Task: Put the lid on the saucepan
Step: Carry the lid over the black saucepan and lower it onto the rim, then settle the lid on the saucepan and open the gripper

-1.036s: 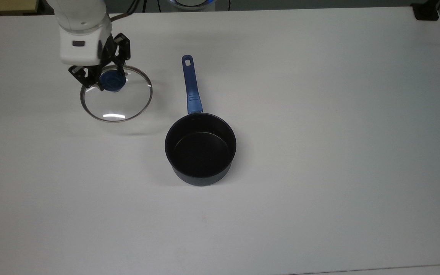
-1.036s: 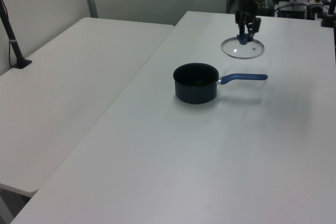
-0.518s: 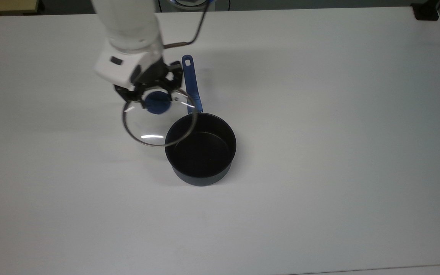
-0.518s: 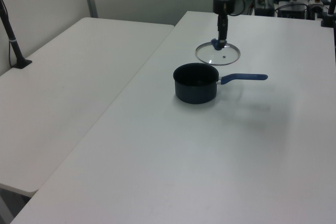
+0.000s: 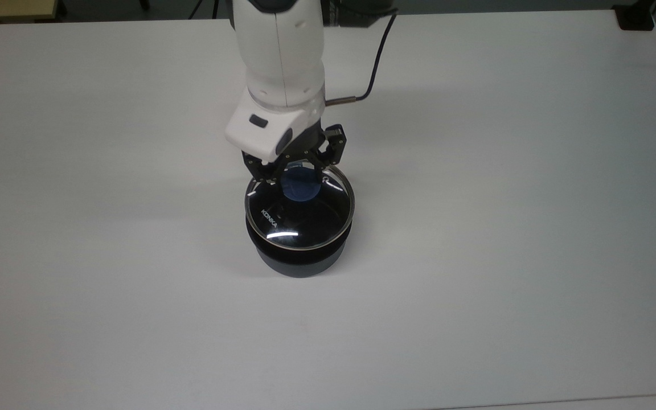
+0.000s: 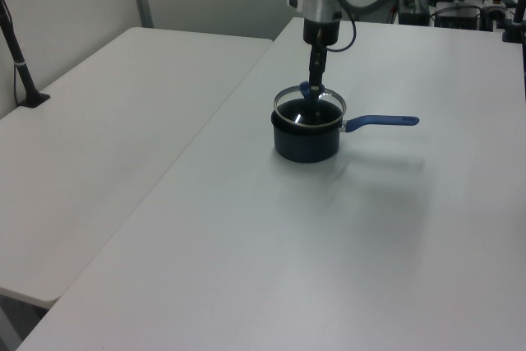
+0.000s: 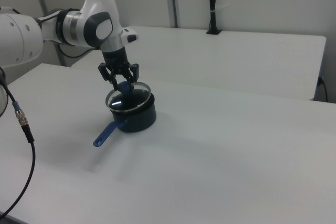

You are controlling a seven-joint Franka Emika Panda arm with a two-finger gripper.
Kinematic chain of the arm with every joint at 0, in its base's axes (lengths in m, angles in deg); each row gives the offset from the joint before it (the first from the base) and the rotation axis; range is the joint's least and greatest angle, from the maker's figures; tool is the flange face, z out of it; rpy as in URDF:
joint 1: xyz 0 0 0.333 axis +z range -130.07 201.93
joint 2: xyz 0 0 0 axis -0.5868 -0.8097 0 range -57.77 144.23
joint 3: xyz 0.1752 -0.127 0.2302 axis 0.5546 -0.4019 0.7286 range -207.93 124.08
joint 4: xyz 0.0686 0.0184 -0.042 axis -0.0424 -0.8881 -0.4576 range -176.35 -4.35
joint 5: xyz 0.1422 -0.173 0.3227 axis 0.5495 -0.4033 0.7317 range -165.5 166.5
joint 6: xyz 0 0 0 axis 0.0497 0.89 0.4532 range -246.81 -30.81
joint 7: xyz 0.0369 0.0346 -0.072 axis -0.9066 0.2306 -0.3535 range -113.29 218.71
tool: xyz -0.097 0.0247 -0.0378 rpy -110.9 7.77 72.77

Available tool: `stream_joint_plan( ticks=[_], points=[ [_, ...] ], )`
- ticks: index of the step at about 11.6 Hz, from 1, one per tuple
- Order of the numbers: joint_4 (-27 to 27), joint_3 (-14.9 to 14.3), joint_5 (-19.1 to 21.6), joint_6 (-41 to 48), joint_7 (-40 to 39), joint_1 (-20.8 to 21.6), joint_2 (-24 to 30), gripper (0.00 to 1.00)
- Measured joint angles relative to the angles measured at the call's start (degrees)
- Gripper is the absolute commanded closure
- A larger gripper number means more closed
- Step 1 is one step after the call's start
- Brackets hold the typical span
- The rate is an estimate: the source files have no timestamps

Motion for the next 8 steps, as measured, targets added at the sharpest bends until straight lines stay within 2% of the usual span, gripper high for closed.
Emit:
stream_joint_plan(
  ticks=[8],
  points=[
    [0.1, 0.0, 0.0, -1.3, 1.6, 0.0, -1.7, 0.53]
  ],
)
